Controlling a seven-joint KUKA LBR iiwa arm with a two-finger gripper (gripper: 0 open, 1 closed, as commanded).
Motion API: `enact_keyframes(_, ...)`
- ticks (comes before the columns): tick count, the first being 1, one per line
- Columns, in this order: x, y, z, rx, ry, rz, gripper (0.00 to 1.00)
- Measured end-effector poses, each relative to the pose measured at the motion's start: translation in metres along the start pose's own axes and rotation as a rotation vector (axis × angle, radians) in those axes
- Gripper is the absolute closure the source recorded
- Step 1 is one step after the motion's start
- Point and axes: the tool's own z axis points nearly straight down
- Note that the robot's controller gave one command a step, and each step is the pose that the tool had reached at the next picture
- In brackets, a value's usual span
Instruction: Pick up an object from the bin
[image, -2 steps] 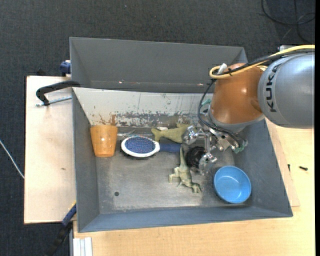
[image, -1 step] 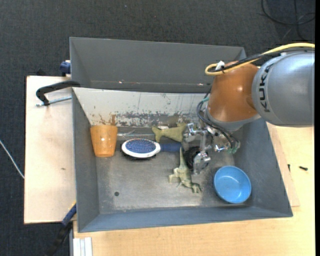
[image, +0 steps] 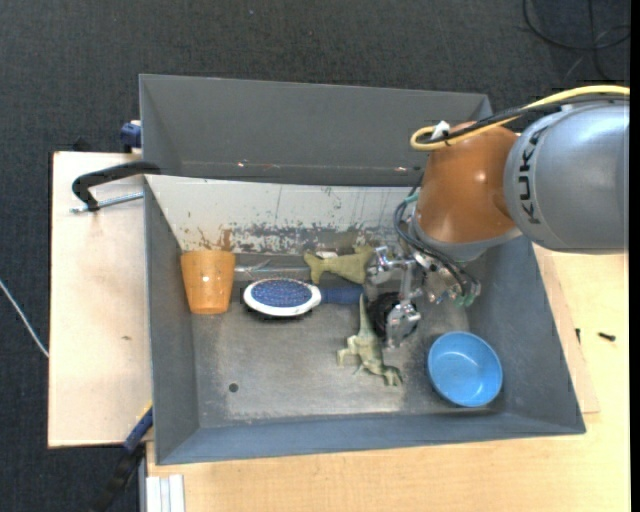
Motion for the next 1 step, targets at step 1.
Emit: enact_keyframes(1,-0.0024,0.0006,-0.1008,0.009,-0.024,0.0,1.0)
